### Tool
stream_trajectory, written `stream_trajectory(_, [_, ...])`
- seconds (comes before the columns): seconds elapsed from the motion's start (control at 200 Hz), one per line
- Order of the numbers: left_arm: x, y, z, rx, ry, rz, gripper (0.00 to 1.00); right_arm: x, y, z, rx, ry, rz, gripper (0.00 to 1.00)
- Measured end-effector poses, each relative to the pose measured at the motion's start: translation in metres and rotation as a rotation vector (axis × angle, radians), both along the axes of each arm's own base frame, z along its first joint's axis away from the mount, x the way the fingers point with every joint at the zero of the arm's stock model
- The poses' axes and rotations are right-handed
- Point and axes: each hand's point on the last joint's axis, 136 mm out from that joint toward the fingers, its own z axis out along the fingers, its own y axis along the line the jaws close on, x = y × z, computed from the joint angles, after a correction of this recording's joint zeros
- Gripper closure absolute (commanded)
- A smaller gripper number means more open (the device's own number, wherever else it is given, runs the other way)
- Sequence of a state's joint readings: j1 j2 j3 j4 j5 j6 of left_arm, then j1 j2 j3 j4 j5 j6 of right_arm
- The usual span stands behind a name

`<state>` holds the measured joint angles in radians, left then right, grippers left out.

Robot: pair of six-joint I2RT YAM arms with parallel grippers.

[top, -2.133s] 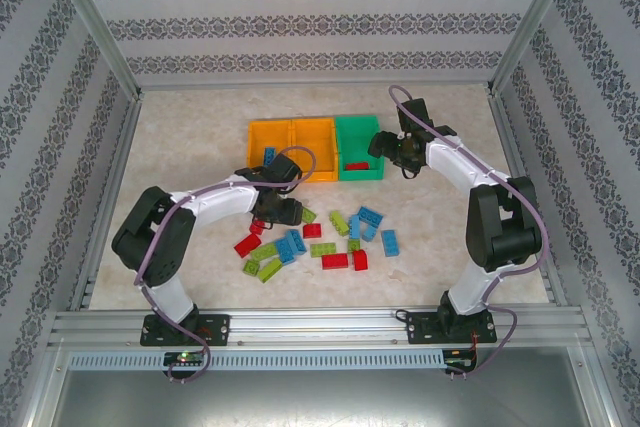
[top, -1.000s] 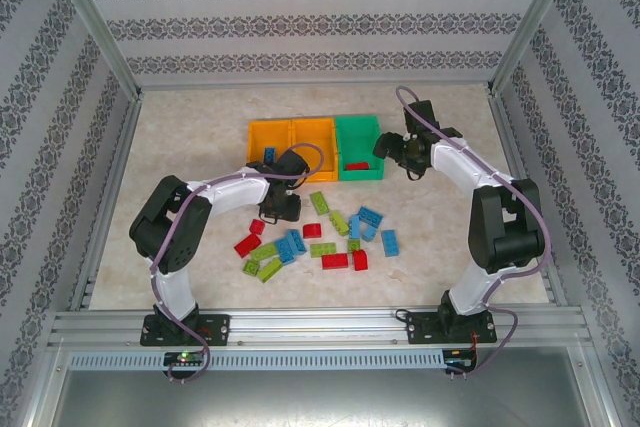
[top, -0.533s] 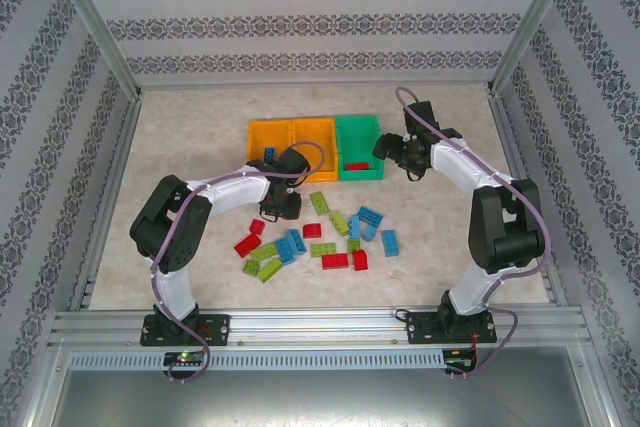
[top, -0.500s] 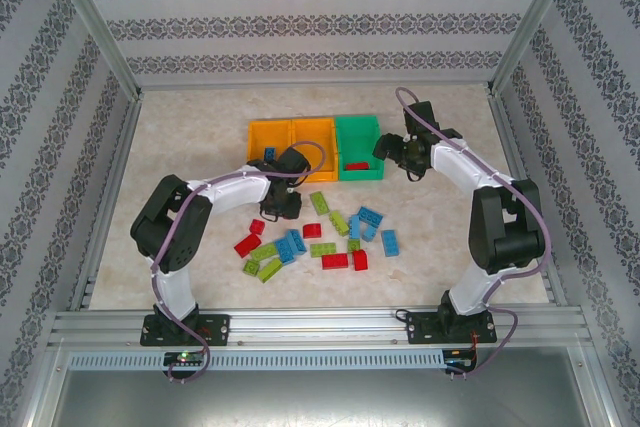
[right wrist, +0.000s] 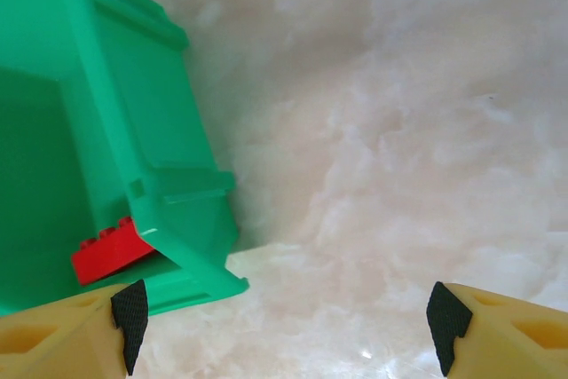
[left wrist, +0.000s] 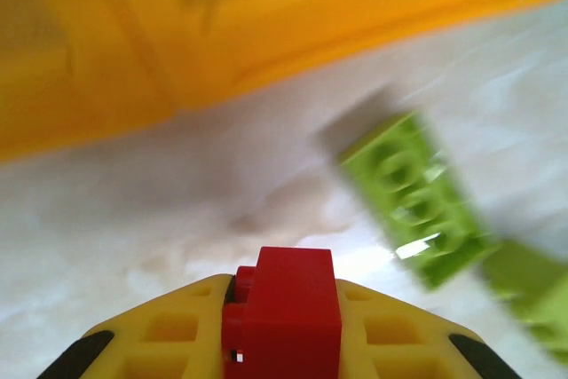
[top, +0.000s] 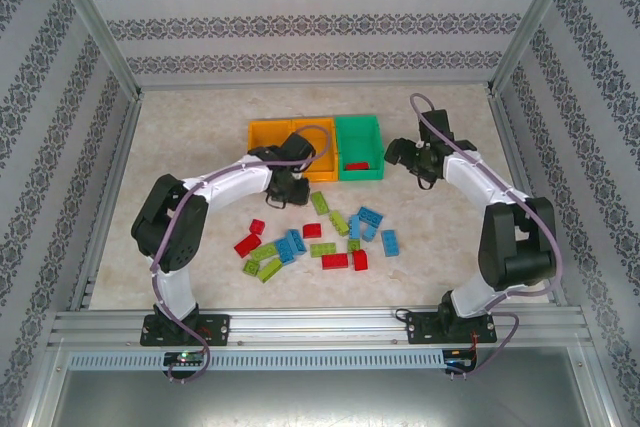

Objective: Sort the legos into containers by color

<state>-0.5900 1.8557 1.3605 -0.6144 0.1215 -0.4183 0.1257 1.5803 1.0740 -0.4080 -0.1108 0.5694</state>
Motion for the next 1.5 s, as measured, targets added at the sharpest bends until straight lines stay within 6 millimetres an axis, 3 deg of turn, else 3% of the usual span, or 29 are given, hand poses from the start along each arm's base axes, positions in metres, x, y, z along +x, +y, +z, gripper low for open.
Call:
stream_trajectory(0.125, [0.035,-0.042,0.054,-0.154,-0.099,-0.056,0.78,-0.011,-0.002,-0.009,-0.002,0.012,-0.001,0.15])
stream_trajectory(0.23, [0.064,-0.075,0.080,-0.254,-0.155,-0.101,0.75,-0.022,-0.003,-0.019,-0.004,0.029,-0.001,0.15])
stream_trajectory(0.39, [0.094,-0.113,0.075,-0.327,-0.148,-0.144,0.75,-0.037,-0.005,-0.028,-0.002,0.041,0.001,0.15])
stream_trajectory(0.525, [0.112,-0.135,0.051,-0.354,-0.110,-0.162,0.73,-0.042,-0.004,-0.027,0.000,0.025,0.004,0.15])
stream_trajectory(0.614, [0.118,-0.141,0.035,-0.352,-0.084,-0.155,0.67,-0.045,-0.003,-0.027,0.004,0.017,0.008,0.15])
stream_trajectory(0.764, [0.123,-0.145,0.037,-0.370,-0.081,-0.135,0.49,-0.051,0.003,-0.026,0.006,0.007,0.030,0.15])
stream_trajectory(0.834, [0.123,-0.147,0.040,-0.382,-0.083,-0.133,0.33,-0.053,0.008,-0.026,0.005,0.004,0.046,0.14])
stream_trajectory(0.909, [0.123,-0.148,0.042,-0.389,-0.079,-0.127,0.23,-0.057,0.014,-0.026,0.001,0.001,0.067,0.14])
stream_trajectory(0.969, [0.123,-0.149,0.042,-0.399,-0.074,-0.126,0.00,-0.061,0.021,-0.024,-0.013,-0.004,0.090,0.14])
stream_trajectory(1.229, [0.104,-0.142,0.050,-0.414,-0.048,-0.112,0.00,-0.101,0.064,0.001,-0.080,-0.076,0.230,0.17])
stream_trajectory(1.499, [0.085,-0.141,0.114,-0.502,-0.138,-0.122,0.01,-0.174,0.091,0.006,-0.081,-0.105,0.345,0.21])
